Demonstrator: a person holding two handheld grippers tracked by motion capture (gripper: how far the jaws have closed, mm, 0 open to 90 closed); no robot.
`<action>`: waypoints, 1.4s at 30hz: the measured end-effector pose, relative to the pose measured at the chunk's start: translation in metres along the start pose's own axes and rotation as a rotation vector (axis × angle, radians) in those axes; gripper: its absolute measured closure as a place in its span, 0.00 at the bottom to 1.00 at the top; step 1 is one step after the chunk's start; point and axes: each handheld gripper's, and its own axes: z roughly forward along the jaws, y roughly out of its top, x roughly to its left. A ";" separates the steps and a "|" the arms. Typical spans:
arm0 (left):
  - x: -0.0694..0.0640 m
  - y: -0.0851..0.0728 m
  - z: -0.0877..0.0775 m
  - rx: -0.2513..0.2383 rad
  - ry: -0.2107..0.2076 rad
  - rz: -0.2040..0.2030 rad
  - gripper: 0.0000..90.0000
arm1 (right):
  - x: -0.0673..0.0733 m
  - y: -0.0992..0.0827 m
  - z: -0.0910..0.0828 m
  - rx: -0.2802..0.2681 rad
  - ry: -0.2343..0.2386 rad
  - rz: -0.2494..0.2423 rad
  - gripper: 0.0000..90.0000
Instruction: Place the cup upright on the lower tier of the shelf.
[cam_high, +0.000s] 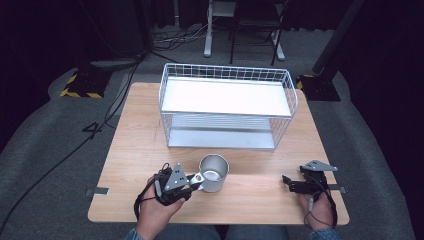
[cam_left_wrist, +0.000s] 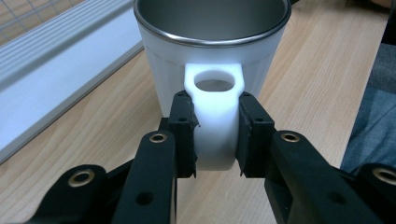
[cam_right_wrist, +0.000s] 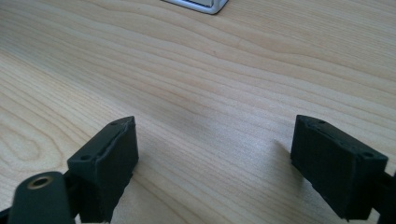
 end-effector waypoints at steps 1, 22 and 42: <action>0.001 0.001 0.000 -0.002 0.003 -0.003 0.79 | 0.000 0.000 0.000 0.000 0.000 0.000 0.17; 0.041 0.026 0.004 -0.042 0.082 -0.064 0.79 | 0.000 0.000 0.000 0.000 -0.011 0.008 0.17; 0.084 0.040 0.021 -0.135 0.211 -0.177 0.79 | 0.000 0.000 0.000 0.001 -0.014 0.011 0.17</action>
